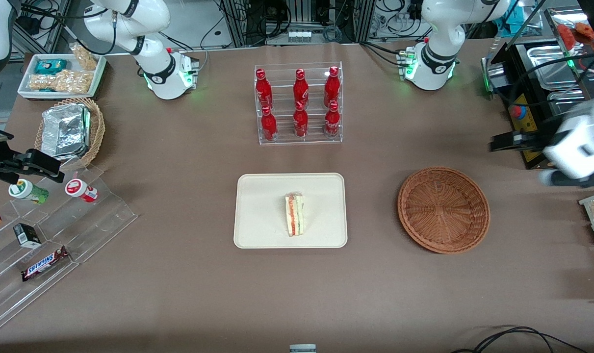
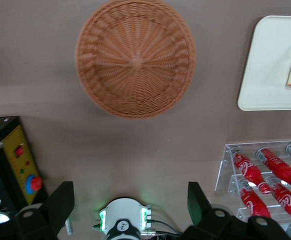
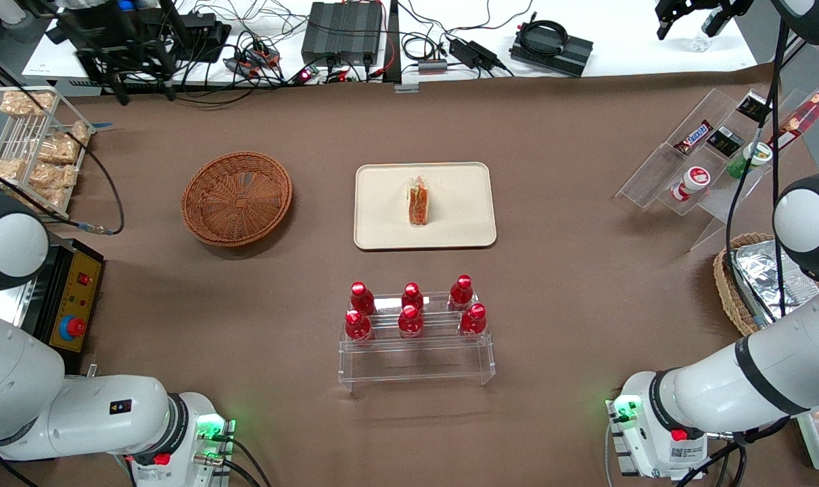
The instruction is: Place sandwich from basket to tray
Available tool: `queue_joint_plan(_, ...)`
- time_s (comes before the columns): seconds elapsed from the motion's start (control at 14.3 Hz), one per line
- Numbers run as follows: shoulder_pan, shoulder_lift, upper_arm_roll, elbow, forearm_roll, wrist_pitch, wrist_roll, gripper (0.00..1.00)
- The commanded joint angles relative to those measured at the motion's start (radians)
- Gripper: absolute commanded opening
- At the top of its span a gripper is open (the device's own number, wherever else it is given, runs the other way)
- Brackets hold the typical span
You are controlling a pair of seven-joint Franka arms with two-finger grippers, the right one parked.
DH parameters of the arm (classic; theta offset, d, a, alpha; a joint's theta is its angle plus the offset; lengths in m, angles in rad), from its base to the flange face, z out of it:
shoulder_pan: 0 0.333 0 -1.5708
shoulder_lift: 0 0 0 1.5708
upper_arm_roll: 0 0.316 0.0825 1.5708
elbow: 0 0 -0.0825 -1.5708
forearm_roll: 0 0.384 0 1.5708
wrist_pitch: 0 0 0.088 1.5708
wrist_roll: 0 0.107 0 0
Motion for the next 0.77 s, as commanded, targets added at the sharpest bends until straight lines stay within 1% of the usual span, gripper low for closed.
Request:
queue_joint_plan(0.0,0.024,-0.034,-0.009,-0.003,-0.004,-0.024,0.009,1.0)
queue_joint_plan(0.07,0.024,-0.037,-0.003,-0.005,0.001,-0.03,-0.017,1.0)
queue_joint_plan(0.14,0.021,-0.057,-0.003,-0.014,0.042,-0.026,-0.034,1.0)
queue_joint_plan(0.21,0.013,-0.083,-0.005,-0.049,0.098,0.0,-0.034,1.0)
queue_joint_plan(0.35,0.008,-0.225,-0.006,-0.264,0.131,0.134,-0.024,1.0)
queue_joint_plan(0.42,-0.013,-0.286,-0.006,-0.342,0.14,0.201,-0.024,1.0)
queue_joint_plan(0.56,-0.021,-0.275,-0.012,-0.297,0.14,0.203,-0.029,1.0)
queue_joint_plan(0.7,-0.019,-0.268,-0.063,-0.252,0.154,0.131,-0.038,1.0)
